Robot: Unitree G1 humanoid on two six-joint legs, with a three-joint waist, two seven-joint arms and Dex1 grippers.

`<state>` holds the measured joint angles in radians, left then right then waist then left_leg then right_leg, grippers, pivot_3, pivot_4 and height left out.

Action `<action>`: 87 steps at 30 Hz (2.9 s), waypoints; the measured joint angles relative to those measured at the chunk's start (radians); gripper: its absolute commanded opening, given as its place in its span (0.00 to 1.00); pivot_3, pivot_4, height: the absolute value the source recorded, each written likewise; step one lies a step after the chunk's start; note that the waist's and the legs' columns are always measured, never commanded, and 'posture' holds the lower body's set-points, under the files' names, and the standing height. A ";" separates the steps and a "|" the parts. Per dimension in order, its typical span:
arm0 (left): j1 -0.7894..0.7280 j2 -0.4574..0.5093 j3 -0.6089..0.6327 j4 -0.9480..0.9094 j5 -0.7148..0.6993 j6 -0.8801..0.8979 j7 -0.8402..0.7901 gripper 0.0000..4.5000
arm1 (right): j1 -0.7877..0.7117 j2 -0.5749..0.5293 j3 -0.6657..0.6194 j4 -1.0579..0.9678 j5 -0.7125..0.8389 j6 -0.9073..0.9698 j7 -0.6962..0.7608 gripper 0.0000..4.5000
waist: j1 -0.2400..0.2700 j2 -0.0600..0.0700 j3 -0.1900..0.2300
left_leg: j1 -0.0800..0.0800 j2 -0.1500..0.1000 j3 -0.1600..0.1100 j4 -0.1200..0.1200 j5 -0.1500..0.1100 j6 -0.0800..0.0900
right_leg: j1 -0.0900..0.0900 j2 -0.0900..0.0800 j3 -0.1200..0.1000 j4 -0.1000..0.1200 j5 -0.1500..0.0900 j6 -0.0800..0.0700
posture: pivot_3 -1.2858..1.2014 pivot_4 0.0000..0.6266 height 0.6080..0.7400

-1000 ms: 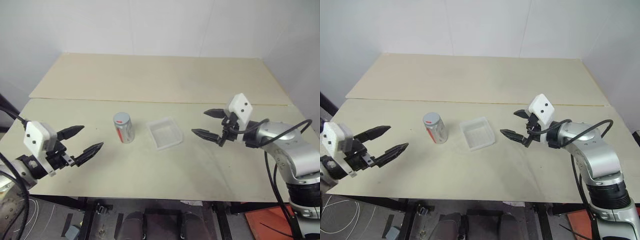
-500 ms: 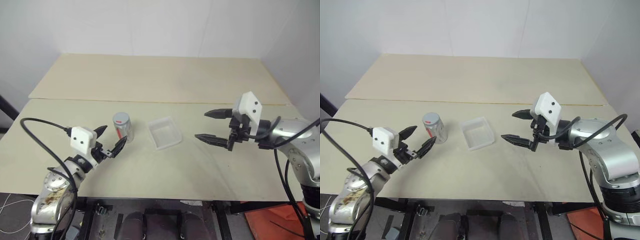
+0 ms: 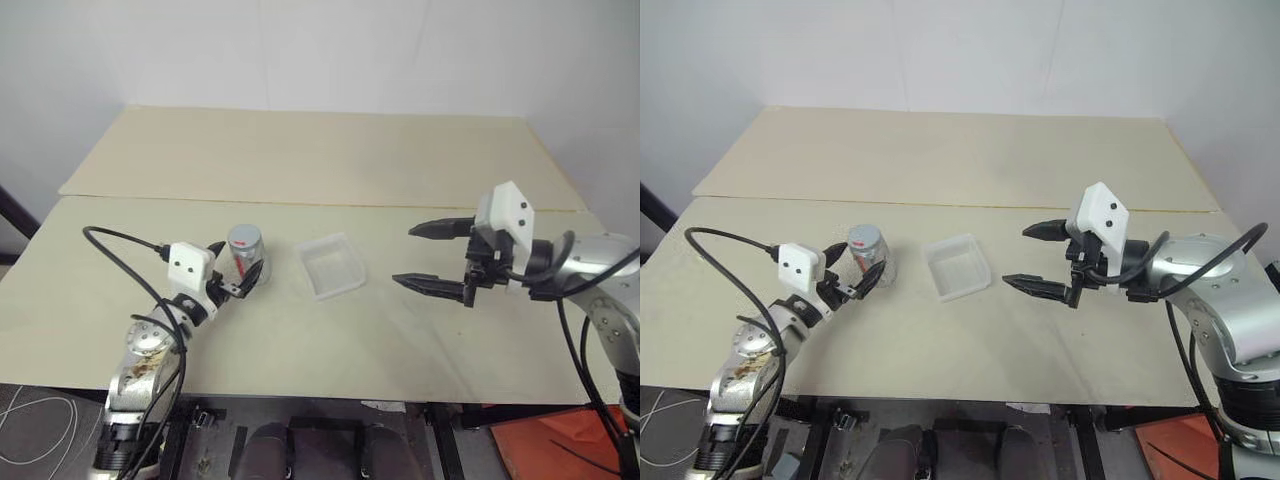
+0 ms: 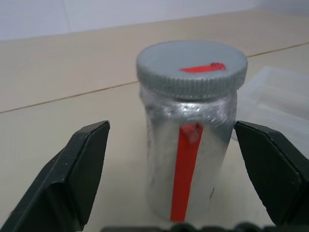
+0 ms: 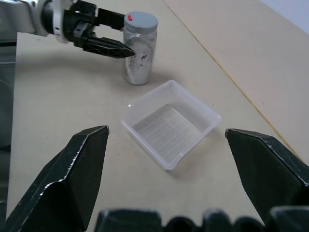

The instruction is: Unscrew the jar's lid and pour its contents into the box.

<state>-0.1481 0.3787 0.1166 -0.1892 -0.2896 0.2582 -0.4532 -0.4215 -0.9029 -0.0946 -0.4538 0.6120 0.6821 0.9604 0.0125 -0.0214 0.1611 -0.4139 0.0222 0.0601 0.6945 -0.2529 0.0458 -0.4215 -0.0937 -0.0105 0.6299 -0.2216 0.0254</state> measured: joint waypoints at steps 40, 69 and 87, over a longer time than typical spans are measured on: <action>-0.476 0.296 -0.074 0.033 -0.380 0.314 -0.640 0.43 | -0.445 0.386 0.146 0.150 0.106 0.128 -0.161 1.00 | -0.007 0.000 0.000 | -0.001 -0.003 0.000 0.001 0.000 0.000 | -0.001 0.001 -0.001 0.001 0.001 0.001 | 0.52 0.24 1.00; -0.636 0.200 -0.173 0.264 -0.262 0.201 -0.820 0.43 | -0.470 0.432 0.204 0.163 0.037 0.149 -0.169 1.00 | -0.018 -0.001 0.000 | -0.002 -0.004 0.000 0.001 0.000 0.000 | -0.002 0.001 0.000 0.001 0.001 0.001 | 0.52 0.24 1.00; -0.635 0.198 -0.163 0.249 -0.267 0.205 -0.850 0.43 | -0.477 0.486 0.199 0.206 0.032 0.137 -0.132 0.62 | -0.024 0.000 0.000 | -0.002 -0.004 0.000 0.001 0.000 0.000 | -0.002 0.001 0.000 0.001 0.001 0.001 | 0.52 0.24 1.00</action>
<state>-0.7835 0.5764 -0.0464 0.0597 -0.5570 0.4630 -1.3031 -0.8987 -0.4172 0.1040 -0.2482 0.6443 0.8193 0.8284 -0.0114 -0.0218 0.1615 -0.4155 0.0184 0.0598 0.6951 -0.2526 0.0459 -0.4238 -0.0924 -0.0109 0.6314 -0.2207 0.0265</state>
